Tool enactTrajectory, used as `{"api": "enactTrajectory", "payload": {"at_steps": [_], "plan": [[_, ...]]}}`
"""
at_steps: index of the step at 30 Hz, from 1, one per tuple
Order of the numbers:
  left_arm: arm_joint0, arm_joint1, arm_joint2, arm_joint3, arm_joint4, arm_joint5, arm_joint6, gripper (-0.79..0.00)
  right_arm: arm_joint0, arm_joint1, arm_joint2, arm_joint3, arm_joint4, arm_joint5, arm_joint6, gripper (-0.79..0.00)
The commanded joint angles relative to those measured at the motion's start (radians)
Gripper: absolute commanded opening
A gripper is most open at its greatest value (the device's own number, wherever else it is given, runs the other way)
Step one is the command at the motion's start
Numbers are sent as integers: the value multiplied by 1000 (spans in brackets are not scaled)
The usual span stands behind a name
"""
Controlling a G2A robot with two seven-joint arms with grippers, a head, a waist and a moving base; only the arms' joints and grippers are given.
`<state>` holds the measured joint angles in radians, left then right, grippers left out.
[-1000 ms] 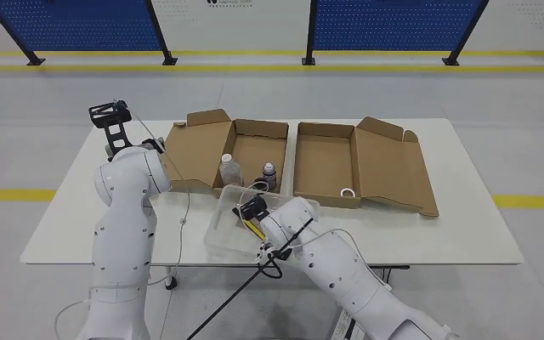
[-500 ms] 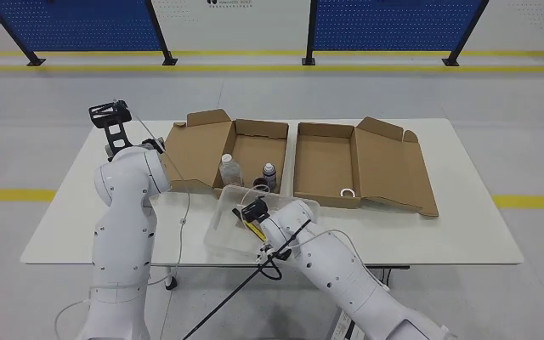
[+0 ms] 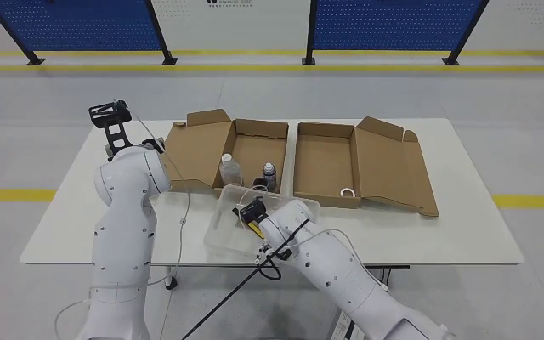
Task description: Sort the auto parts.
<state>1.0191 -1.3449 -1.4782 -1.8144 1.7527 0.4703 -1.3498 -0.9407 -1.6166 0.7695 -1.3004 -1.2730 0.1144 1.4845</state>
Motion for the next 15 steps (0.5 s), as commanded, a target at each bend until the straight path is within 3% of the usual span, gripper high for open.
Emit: {"api": "enactTrajectory", "payload": {"at_steps": [1,11,15], "plan": [[0,0,0,0,0,0,0,0,-1,-1,-1,5,-1,0,-2,-416],[0,0,0,0,0,0,0,0,4,-6,0,43,8,-2,-14,-428],[0,0,0,0,0,0,0,0,2,-8,6,50,21,-2,-24,-477]]}}
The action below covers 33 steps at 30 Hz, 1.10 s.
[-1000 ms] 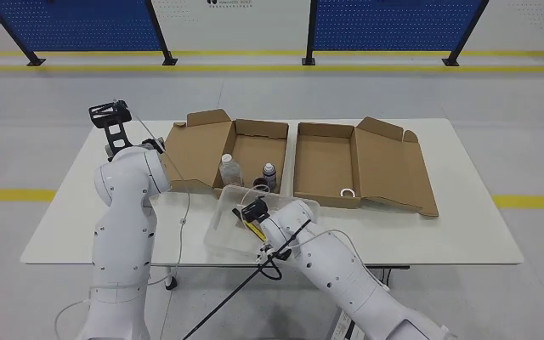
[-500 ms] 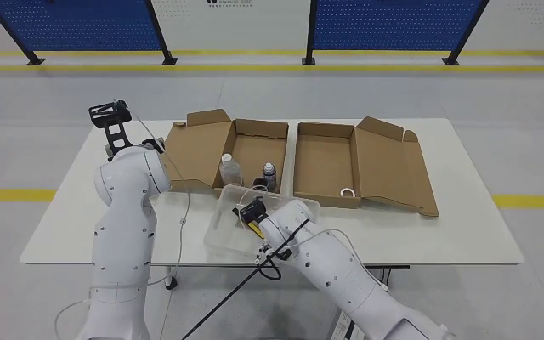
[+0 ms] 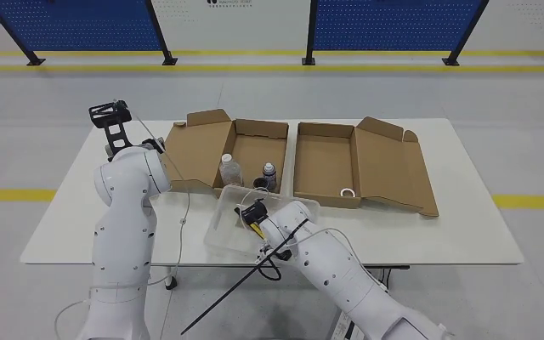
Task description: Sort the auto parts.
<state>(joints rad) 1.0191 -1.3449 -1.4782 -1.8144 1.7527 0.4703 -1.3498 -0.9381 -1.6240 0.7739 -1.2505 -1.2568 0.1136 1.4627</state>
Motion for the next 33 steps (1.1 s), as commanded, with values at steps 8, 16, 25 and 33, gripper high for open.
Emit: {"api": "enactTrajectory", "payload": {"at_steps": [8,16,25,33], "plan": [[0,0,0,0,0,0,0,0,-6,0,13,6,21,-13,-19,-785],[0,0,0,0,0,0,0,0,-14,4,24,-37,16,-21,-13,-785],[0,0,0,0,0,0,0,0,-44,17,54,-158,-5,-20,16,-785],[0,0,0,0,0,0,0,0,-78,31,96,-275,-15,-19,36,-785]]}}
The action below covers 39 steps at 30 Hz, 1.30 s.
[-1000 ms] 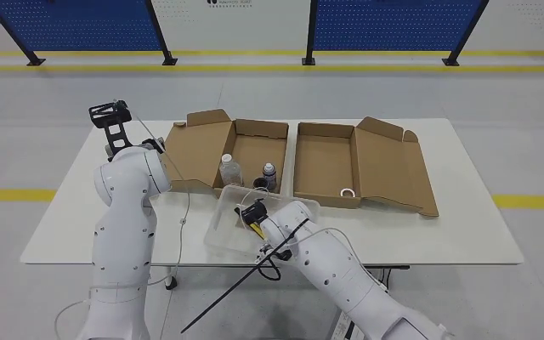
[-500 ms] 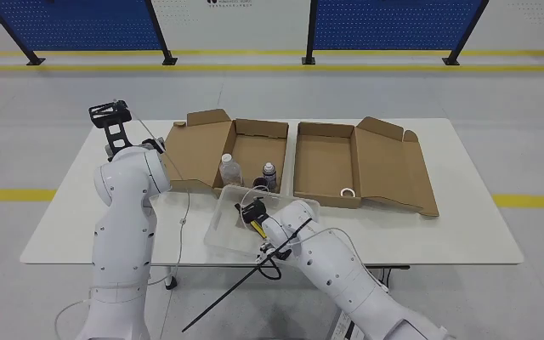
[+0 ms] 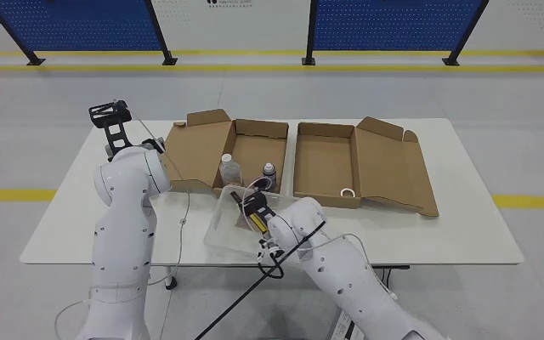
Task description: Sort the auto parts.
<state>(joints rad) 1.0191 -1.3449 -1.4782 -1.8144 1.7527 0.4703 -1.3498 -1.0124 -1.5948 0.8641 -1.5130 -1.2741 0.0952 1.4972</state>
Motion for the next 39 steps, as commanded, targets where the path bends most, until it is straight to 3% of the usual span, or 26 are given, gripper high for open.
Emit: {"api": "enactTrajectory", "payload": {"at_steps": [1,13,20,39], "plan": [[0,0,0,0,0,0,0,0,-6,3,12,-23,4,-2,4,-785],[0,0,0,0,0,0,0,0,-58,21,125,-154,137,-19,-26,-785],[0,0,0,0,0,0,0,0,-97,33,223,-211,328,-46,-86,-785],[0,0,0,0,0,0,0,0,-151,62,367,-193,869,-183,-215,-785]]}}
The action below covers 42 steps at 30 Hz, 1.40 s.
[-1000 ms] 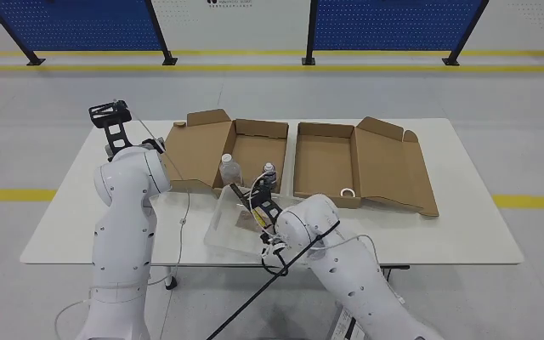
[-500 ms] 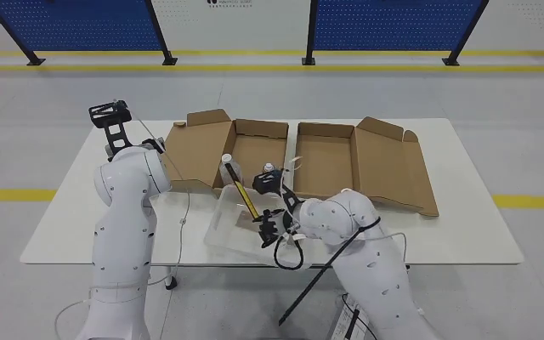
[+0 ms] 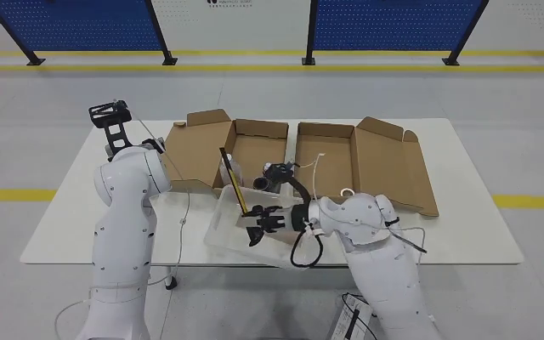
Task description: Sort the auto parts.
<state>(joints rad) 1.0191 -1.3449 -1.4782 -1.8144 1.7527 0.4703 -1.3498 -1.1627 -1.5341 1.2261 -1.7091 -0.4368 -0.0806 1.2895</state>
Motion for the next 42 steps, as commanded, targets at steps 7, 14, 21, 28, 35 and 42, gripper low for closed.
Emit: {"api": "enactTrajectory", "payload": {"at_steps": [7,14,21,28,35,42], "plan": [[0,0,0,0,0,0,0,0,-7,13,23,27,163,-34,-48,-785],[0,0,0,0,0,0,0,0,-1,26,17,41,205,-36,-68,-785],[0,0,0,0,0,0,0,0,6,39,3,48,221,-30,-84,-785],[0,0,0,0,0,0,0,0,11,52,-9,50,234,-23,-97,-785],[0,0,0,0,0,0,0,0,19,65,-15,50,234,-10,-113,-785],[0,0,0,0,0,0,0,0,33,79,-14,45,193,34,-147,-785]]}}
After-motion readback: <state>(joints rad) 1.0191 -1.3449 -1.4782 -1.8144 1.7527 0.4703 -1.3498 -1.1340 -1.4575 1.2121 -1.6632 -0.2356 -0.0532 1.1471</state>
